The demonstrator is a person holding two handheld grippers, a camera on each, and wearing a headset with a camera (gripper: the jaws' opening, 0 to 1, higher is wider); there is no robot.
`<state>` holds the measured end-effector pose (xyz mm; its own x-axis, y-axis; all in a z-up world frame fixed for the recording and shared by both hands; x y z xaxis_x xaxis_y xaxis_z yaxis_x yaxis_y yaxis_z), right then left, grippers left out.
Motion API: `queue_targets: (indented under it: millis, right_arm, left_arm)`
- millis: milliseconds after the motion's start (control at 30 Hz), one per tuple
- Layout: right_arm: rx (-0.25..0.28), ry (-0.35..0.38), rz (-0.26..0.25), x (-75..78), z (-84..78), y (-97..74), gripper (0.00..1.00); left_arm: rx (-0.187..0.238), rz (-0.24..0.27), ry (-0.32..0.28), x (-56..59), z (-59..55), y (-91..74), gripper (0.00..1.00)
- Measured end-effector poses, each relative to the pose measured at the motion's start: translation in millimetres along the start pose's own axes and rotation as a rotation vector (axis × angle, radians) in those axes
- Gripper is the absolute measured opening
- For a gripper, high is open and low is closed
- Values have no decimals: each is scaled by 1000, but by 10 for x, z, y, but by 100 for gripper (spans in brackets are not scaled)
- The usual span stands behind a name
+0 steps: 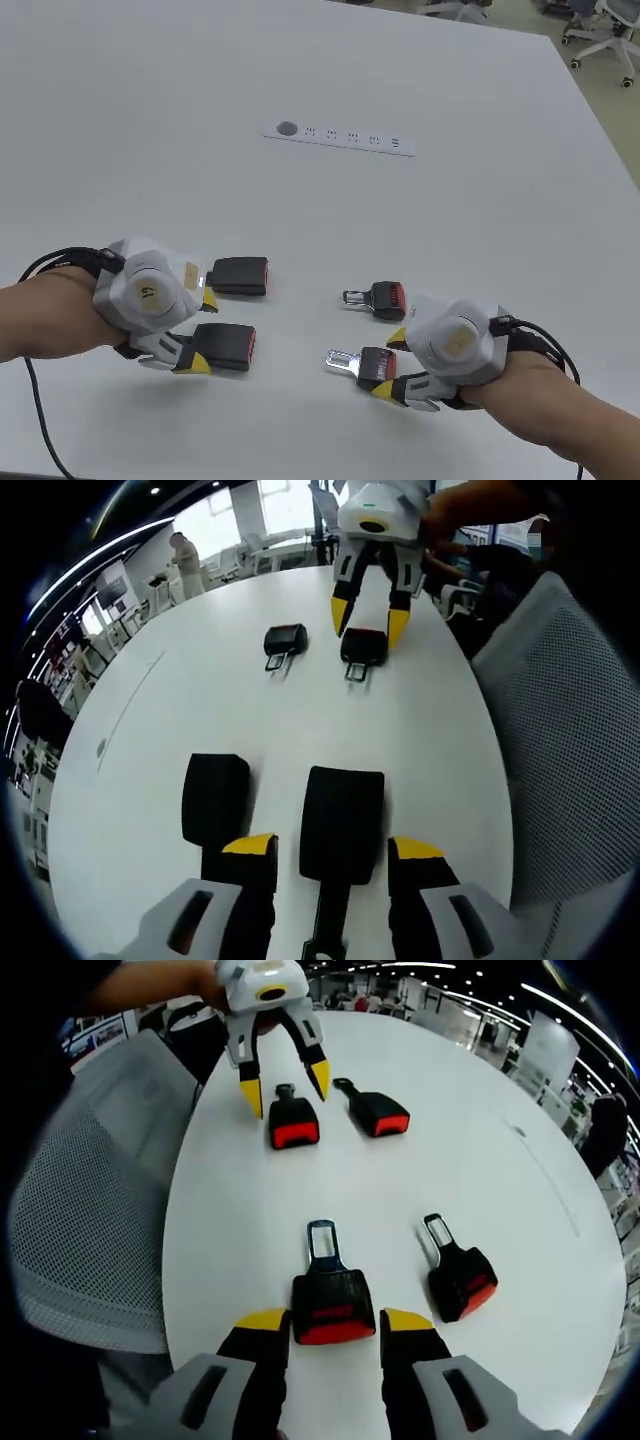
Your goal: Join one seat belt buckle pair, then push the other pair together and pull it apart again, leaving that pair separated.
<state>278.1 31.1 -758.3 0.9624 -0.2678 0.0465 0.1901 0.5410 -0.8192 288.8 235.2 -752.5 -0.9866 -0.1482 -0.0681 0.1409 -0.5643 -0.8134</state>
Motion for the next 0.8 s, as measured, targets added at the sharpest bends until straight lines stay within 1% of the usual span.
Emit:
queue_targets:
  millis: [100,167,267,367,400,433,500,567,600,667,700,733,800]
  right_arm:
    - [-10,-7,9,-1,-6,45,32]
    - [-12,-6,12,-13,17,39,33]
    - [-15,-15,21,3,14,85,32]
    - [-20,-9,34,14,19,118,32]
    - [-19,-10,36,19,34,120,32]
    - [-20,-15,37,23,37,124,32]
    - [-23,-18,41,41,31,136,32]
    - [-26,-16,44,65,25,153,32]
    - [-30,-21,51,59,14,163,33]
    - [-36,-33,54,46,2,166,33]
    - [-38,-39,56,43,-2,165,33]
    - [-37,-36,57,44,-2,164,33]
    - [-35,-37,64,42,-3,164,33]
  left_arm:
    - [2,-9,8,5,45,29,44]
    - [5,-16,13,5,56,43,43]
    - [13,-26,18,13,85,73,42]
    - [1,-39,29,15,65,114,39]
    - [2,-48,31,28,72,120,36]
    - [10,-61,40,49,103,130,34]
    - [2,-61,50,46,111,153,34]
    - [-4,-64,53,46,101,171,35]
    - [-11,-66,65,50,90,183,35]
    - [-34,-64,95,53,33,225,35]
    - [-24,-68,97,83,78,211,35]
    - [-33,-63,97,74,72,193,35]
    - [-24,-61,91,71,72,196,35]
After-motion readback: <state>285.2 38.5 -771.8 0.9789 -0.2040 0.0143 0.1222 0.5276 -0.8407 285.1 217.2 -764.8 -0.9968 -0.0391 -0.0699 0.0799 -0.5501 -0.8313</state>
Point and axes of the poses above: the centre of the closed fingertips' face, and the gripper's own axes: y roughly forward along the fingers, x roughly to its right, z roughly out of its top, the point moved 1 cm from there along -y, roughly backward along the fingers, and after that the axes turned 5 degrees about x, right-handed, at the moved point
